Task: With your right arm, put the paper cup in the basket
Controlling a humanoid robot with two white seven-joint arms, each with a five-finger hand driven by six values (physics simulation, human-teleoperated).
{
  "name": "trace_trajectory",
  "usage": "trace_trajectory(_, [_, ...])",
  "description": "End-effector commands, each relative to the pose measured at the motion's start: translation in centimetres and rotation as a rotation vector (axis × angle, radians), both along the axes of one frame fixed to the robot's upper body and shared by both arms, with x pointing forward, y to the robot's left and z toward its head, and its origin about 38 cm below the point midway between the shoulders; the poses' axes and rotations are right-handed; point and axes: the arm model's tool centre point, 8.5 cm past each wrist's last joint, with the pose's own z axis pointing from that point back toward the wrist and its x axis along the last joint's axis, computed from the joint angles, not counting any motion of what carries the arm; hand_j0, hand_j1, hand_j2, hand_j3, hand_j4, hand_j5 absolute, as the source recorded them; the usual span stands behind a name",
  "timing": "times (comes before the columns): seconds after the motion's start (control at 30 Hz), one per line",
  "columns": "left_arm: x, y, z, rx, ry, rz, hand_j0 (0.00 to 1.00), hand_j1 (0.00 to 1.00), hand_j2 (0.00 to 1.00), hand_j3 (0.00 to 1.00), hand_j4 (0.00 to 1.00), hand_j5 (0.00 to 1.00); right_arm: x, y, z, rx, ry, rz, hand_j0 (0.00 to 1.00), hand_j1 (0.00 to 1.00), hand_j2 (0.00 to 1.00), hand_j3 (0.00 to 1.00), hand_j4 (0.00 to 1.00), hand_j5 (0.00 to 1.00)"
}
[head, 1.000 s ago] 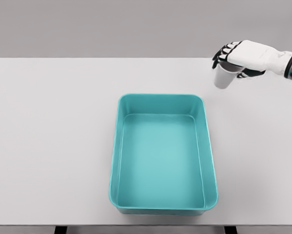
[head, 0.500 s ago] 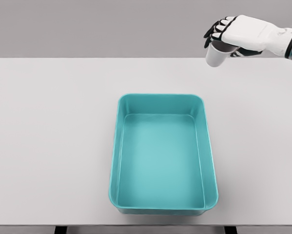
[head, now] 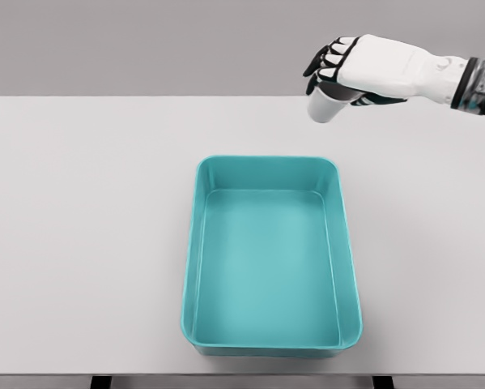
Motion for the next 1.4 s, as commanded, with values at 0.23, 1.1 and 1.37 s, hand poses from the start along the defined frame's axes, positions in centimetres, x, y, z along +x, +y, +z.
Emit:
trace_trajectory(0.23, [0.0,0.0,0.0,0.0,0.0,0.0,1.0,1.0,1.0,1.0,1.0,1.0,-2.3,0.9,-1.0,0.019,0.034,0.063,0.55,0.55,0.55,0.55,0.55,0.55])
trace_trajectory(1.1, [0.1,0.0,0.0,0.0,-0.002,0.001,1.0,1.0,1.0,1.0,1.0,1.0,-5.9,4.8,-7.4,0.035,0.174,0.187,0.56,0.56,0.56,0.56,0.56,0.56])
trace_trajectory(1.37, [0.0,0.0,0.0,0.0,0.0,0.0,1.0,1.0,1.0,1.0,1.0,1.0,-6.2,5.6,-8.4,0.034,0.195,0.203,0.58,0.58,0.58,0.58,0.58,0.58])
